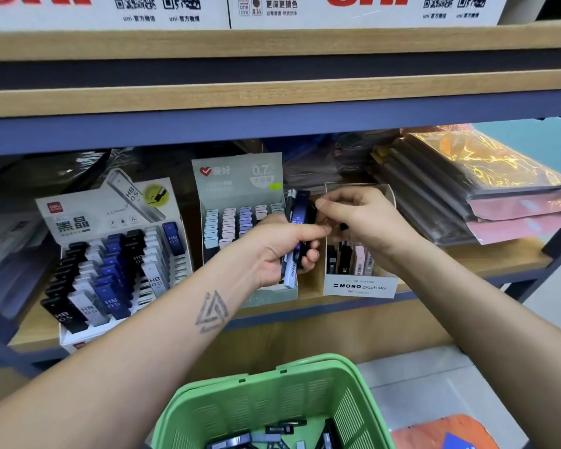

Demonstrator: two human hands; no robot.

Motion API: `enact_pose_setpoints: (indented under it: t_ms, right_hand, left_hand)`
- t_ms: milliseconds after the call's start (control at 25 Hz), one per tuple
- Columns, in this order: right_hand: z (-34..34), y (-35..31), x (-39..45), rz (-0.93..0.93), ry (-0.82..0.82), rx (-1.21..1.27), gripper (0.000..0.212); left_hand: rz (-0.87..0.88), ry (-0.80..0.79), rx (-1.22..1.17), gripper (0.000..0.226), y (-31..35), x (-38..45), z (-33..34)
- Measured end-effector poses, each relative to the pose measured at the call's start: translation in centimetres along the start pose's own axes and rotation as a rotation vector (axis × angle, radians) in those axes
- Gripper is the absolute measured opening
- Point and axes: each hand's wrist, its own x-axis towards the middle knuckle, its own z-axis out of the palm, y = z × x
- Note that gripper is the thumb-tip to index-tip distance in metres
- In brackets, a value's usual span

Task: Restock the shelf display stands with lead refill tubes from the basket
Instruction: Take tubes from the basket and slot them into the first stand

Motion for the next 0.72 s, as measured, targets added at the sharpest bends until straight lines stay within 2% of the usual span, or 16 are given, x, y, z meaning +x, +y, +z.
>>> enact_pose_setpoints:
  t_ms: [120, 200, 280, 400, 520, 640, 720]
  right_hand:
    - [1.0, -0.5, -0.1, 0.021, -0.023, 0.006, 0.028]
    - [1.6, -0.9, -0.1, 0.029, -0.024, 0.029, 0.02]
    - [2.0, -1.2, 0.0, 0.068, -0.039, 0.155, 0.008]
    - [2.1, -1.4, 0.6, 0.17, -0.013, 0.412, 0.007]
    - [2.1, -1.4, 1.1, 0.208, 0.032, 0.561, 0.005]
    - [2.4, -1.4, 1.0, 0.148, 0.001, 0.511, 0.008]
    - [2.6, -1.5, 0.8, 0.109, -0.014, 0.447, 0.02]
  left_hand:
    - [0.039, 0.035, 0.1, 0.029, -0.1, -0.2, 0.0]
    - [0.044, 0.046, 0.143, 0.025, -0.1, -0.4, 0.0]
    - [0.04, 0.045, 0.147, 0.024, 0.0, -0.7, -0.1]
    - [0.003, 0.043, 0.077, 0.028, 0.4, -1.2, -0.5]
    - [-0.041, 0.081, 0.017, 0.034, 0.8, -1.7, -1.1]
    - [-0.033, 0.106, -0.038, 0.029, 1.2, -2.2, -2.2]
    - [-0.044, 0.097, -0.109, 0.025, 1.6, -2.6, -2.8]
